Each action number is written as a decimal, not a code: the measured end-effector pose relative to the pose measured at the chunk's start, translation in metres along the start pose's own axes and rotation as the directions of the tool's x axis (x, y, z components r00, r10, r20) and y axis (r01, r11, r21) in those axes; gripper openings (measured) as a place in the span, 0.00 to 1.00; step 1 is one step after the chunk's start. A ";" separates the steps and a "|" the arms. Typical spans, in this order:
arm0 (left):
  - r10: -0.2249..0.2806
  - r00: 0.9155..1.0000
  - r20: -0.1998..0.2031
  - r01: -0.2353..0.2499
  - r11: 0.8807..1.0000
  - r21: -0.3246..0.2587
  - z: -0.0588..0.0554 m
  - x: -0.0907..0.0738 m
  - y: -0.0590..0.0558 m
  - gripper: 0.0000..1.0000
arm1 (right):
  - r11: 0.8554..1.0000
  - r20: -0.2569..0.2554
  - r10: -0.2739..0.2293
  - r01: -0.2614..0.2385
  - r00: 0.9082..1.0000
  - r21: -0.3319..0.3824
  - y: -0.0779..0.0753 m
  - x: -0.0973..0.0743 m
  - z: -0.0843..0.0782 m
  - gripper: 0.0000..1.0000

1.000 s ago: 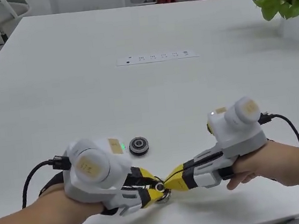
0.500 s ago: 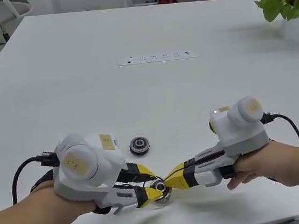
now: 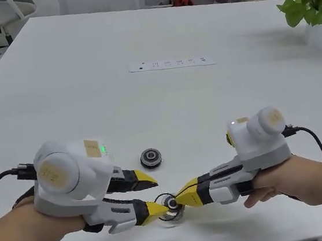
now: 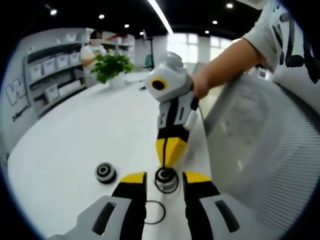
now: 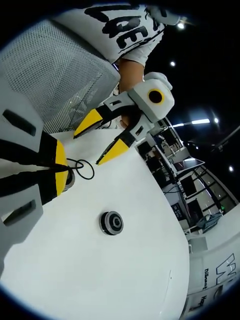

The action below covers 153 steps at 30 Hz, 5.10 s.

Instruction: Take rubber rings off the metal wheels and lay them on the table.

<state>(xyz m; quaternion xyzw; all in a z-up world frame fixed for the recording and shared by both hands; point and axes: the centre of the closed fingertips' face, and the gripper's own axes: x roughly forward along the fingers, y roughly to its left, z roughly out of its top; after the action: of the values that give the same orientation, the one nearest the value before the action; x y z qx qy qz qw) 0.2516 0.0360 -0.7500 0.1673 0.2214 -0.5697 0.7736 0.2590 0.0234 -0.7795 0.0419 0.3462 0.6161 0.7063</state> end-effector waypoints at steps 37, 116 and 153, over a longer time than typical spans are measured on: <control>0.132 0.990 0.049 -0.128 0.990 -0.064 -0.012 -0.051 0.020 0.52 | 0.999 0.072 0.043 -0.044 0.996 0.015 0.016 0.017 0.039 0.00; 0.197 0.979 0.049 -0.191 0.976 -0.102 -0.009 -0.071 0.048 0.57 | 0.999 0.035 -0.025 0.026 0.999 -0.026 0.000 0.035 0.039 0.17; 0.211 0.977 0.040 -0.206 0.973 -0.104 -0.001 -0.061 0.086 0.56 | 0.980 0.175 -0.167 0.184 0.970 -0.082 -0.049 -0.014 0.076 0.26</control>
<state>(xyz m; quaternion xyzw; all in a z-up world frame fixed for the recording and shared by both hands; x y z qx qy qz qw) 0.3183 0.1114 -0.7179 0.1364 0.2108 -0.4778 0.8418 0.3417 0.0270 -0.7398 0.0279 0.2575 0.5618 0.7857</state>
